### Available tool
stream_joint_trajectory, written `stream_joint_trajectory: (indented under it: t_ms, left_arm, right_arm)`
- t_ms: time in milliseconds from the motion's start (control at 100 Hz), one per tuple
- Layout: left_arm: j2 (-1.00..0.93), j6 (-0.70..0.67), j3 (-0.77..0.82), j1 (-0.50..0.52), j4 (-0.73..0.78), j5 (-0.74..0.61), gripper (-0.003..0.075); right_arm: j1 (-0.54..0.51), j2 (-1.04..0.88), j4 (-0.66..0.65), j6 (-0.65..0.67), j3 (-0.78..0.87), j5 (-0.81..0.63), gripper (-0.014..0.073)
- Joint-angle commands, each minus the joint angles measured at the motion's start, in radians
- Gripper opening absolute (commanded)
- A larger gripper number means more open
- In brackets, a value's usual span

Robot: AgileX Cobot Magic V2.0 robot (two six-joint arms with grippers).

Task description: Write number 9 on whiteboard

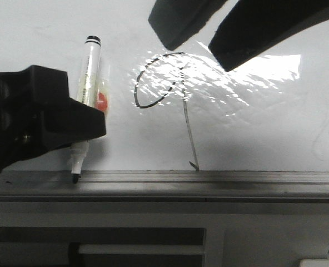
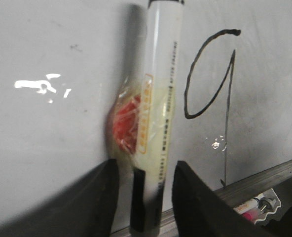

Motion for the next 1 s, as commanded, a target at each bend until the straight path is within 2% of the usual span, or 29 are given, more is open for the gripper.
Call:
stream_joint_trajectory:
  t_ms: [0, 130, 200, 270, 390, 500, 570, 670, 770, 870, 990]
  left_arm:
    - [-0.014, -0.001, -0.022, -0.003, 0.0, -0.078, 0.036]
    - [-0.016, -0.008, -0.022, -0.003, 0.0, -0.085, 0.036]
    - [-0.03, -0.008, -0.022, -0.003, 0.0, -0.085, 0.036]
    - [-0.058, -0.005, -0.022, -0.003, 0.005, -0.077, 0.036]
    - [-0.125, 0.056, -0.01, -0.003, 0.022, -0.072, 0.0354]
    - [-0.212, 0.075, 0.015, -0.003, 0.022, -0.072, 0.0351]
    - [-0.271, 0.077, 0.037, -0.003, 0.039, -0.069, 0.0307]
    - [-0.352, 0.077, 0.087, -0.003, 0.087, -0.071, 0.0165]
    - [-0.439, 0.077, 0.14, -0.003, 0.151, -0.071, -0.0024]
    - [-0.532, 0.075, 0.201, -0.003, 0.238, -0.071, -0.002]
    - [-0.628, 0.067, 0.262, -0.003, 0.287, -0.064, -0.002]
  right_arm:
    - [0.002, -0.024, 0.017, -0.002, -0.029, -0.045, 0.0355]
    - [0.002, -0.034, -0.002, -0.002, -0.029, -0.047, 0.0352]
    - [0.002, -0.055, -0.043, -0.002, -0.029, -0.054, 0.0306]
    - [0.002, -0.087, -0.084, -0.002, -0.023, -0.068, 0.0193]
    - [0.002, -0.169, -0.131, -0.002, 0.007, -0.107, -0.0072]
    - [0.002, -0.257, -0.169, -0.002, 0.071, -0.178, -0.0063]
    - [0.002, -0.331, -0.197, -0.002, 0.129, -0.242, -0.0063]
    - [0.002, -0.453, -0.227, -0.002, 0.227, -0.347, -0.0062]
    - [0.002, -0.579, -0.273, -0.004, 0.343, -0.447, -0.0062]
    - [0.002, -0.713, -0.293, -0.004, 0.47, -0.51, -0.0062]
    - [0.002, -0.85, -0.293, -0.004, 0.589, -0.487, -0.0062]
